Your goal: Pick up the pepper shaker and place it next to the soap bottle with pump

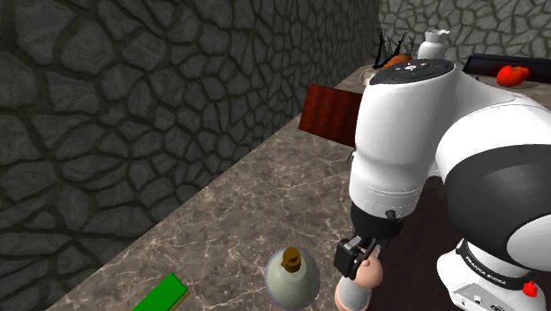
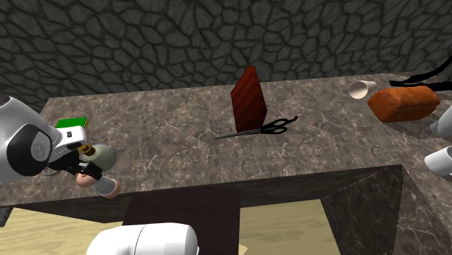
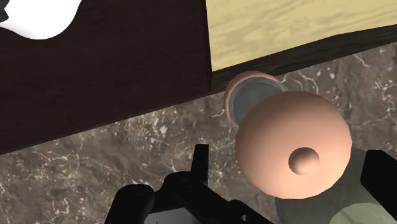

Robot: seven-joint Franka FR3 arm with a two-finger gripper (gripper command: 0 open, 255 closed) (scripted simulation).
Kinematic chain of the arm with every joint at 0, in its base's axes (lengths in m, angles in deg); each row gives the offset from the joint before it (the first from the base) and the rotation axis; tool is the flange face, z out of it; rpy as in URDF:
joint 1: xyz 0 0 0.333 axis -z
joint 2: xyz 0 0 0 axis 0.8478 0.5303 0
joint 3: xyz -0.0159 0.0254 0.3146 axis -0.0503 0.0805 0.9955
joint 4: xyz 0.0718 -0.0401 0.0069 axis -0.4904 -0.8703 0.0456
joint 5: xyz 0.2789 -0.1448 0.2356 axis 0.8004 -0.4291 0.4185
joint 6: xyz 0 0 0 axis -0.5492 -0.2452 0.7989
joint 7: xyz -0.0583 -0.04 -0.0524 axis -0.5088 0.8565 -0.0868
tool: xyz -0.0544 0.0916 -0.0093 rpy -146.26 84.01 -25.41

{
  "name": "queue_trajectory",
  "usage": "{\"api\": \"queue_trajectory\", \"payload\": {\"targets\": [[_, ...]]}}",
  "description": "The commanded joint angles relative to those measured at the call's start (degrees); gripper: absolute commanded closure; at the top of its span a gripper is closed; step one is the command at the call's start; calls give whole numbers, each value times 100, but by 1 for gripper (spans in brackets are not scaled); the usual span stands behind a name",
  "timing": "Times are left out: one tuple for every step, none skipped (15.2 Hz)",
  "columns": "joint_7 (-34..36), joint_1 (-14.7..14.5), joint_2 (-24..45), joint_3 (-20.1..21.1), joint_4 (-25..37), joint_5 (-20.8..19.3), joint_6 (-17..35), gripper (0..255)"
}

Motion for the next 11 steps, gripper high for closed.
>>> {"api": "queue_trajectory", "payload": {"targets": [[27,37,-52,-150,236,-132,-296,0],[41,56,-86,-250,389,-214,-488,0],[53,73,-105,-325,515,-276,-635,0],[53,73,-105,-325,515,-277,-635,0],[53,72,-106,-325,514,-276,-636,0],[53,73,-105,-325,515,-276,-635,0],[53,73,-105,-325,515,-277,-635,0],[53,73,-105,-325,515,-277,-635,0],[53,73,-105,-325,515,-277,-635,0],[53,73,-105,-325,515,-277,-635,0],[53,73,-104,-325,515,-276,-634,0]]}}
